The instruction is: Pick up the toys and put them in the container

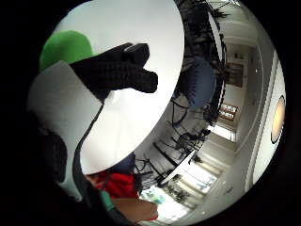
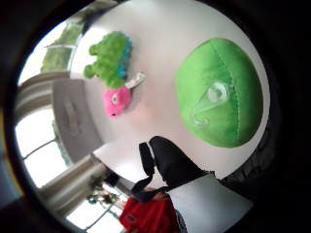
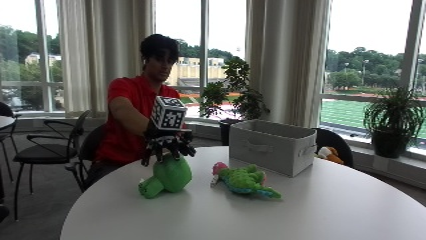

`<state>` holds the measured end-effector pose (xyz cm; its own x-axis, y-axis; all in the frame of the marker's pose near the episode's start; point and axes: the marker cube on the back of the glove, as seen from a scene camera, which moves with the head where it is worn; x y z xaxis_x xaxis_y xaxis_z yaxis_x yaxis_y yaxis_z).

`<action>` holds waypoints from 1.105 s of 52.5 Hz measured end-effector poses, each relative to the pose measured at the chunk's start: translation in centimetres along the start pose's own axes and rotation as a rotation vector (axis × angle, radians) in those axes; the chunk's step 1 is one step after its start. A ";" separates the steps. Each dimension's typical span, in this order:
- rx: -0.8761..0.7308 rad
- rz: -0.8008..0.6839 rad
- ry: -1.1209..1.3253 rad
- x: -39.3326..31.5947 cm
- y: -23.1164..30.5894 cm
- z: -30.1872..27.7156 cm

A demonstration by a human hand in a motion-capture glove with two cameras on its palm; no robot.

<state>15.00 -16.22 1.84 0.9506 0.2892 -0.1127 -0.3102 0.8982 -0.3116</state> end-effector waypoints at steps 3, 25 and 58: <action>-0.037 0.004 0.005 0.1 -0.1 0.8; -0.215 0.039 0.181 -2.8 -1.3 3.9; 0.055 0.023 0.090 -3.1 -1.4 3.7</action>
<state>12.51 -17.21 6.10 0.9377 0.2808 -0.2046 -0.3281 0.9094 -0.2557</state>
